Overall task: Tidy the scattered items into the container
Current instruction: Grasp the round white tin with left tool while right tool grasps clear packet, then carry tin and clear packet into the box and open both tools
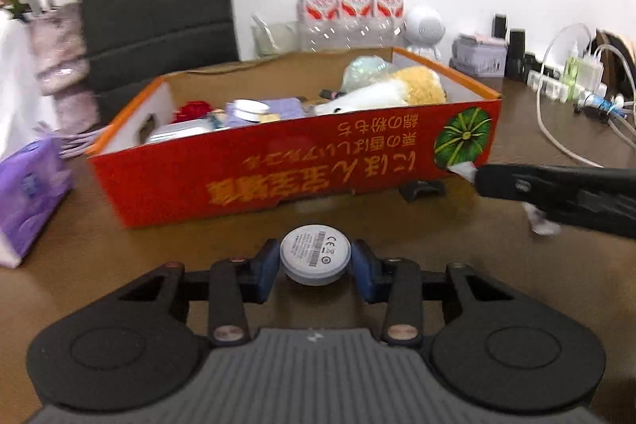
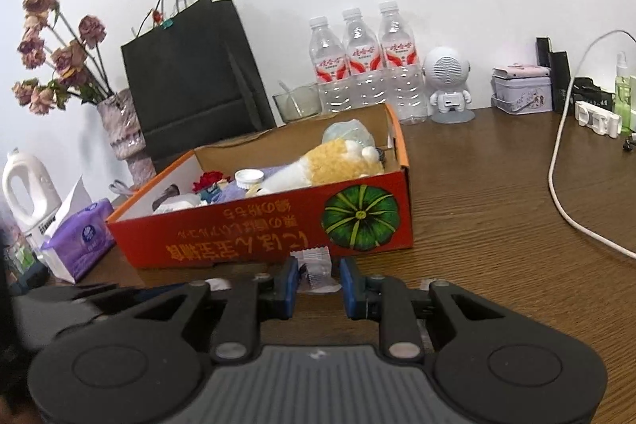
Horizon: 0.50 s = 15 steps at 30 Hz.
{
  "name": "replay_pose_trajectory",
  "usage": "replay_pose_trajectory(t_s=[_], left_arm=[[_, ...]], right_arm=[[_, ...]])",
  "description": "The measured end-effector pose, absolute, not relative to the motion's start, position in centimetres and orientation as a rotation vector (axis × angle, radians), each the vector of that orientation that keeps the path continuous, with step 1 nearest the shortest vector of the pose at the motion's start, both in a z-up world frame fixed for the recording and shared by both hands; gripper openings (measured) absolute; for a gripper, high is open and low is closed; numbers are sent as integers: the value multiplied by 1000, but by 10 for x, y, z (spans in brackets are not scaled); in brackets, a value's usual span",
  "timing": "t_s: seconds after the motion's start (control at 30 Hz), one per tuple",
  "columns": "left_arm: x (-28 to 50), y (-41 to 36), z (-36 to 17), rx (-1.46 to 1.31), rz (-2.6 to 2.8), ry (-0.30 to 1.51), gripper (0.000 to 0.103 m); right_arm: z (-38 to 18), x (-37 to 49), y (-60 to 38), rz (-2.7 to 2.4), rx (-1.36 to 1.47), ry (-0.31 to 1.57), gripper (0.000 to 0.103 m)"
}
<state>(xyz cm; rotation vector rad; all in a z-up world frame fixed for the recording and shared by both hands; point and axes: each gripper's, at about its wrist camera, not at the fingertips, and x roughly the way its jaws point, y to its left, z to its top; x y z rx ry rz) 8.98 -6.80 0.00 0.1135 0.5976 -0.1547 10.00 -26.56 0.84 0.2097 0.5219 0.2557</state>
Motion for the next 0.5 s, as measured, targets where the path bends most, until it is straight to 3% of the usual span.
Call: replay_pose_trajectory(t_s=[0.27,0.5], left_arm=[[4,-32,24,55,-49,487,40],[-41,-25,28,11,-77,434,40]], right_arm=[[13,81,-238,307,106,471,22],[28,-7,-221,351,149,387,22]])
